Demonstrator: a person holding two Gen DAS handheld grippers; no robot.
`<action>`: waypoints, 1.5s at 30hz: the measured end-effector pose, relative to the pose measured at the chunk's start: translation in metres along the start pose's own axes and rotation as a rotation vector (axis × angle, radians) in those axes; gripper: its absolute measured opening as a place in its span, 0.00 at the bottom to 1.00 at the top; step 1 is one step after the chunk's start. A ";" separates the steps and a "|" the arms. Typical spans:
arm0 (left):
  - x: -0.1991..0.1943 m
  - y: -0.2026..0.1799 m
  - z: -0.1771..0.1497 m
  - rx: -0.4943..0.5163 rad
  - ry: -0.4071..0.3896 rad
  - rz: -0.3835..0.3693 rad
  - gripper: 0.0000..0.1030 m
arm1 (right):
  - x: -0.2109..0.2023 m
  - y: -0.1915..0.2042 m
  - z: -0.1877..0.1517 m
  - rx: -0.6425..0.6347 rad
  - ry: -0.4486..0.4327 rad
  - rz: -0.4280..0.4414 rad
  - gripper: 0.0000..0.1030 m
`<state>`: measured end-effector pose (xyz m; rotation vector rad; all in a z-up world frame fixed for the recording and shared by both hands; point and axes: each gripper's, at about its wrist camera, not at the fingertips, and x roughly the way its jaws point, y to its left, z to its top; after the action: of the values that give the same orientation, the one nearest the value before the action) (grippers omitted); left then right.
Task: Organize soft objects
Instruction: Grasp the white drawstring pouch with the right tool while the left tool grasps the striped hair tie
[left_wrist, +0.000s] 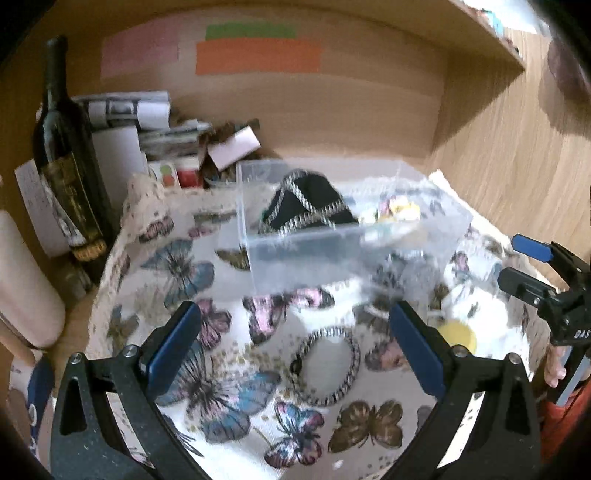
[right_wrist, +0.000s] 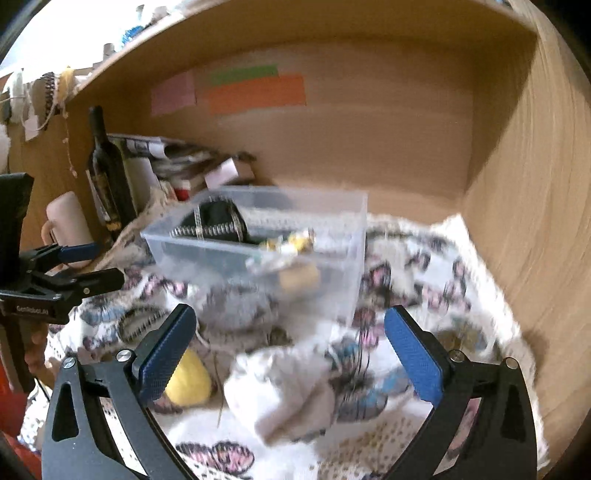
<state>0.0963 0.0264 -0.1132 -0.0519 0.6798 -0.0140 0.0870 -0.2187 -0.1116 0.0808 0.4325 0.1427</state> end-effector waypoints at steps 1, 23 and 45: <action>0.003 -0.002 -0.005 0.004 0.012 -0.001 1.00 | 0.002 -0.001 -0.003 0.007 0.014 0.004 0.99; 0.029 -0.015 -0.035 0.038 0.120 -0.065 0.30 | 0.014 -0.007 -0.028 0.044 0.101 0.050 0.29; -0.017 -0.009 0.021 0.049 -0.081 -0.096 0.06 | -0.031 -0.005 0.036 0.030 -0.170 0.042 0.28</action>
<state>0.0964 0.0188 -0.0863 -0.0373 0.5950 -0.1201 0.0755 -0.2302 -0.0665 0.1302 0.2631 0.1695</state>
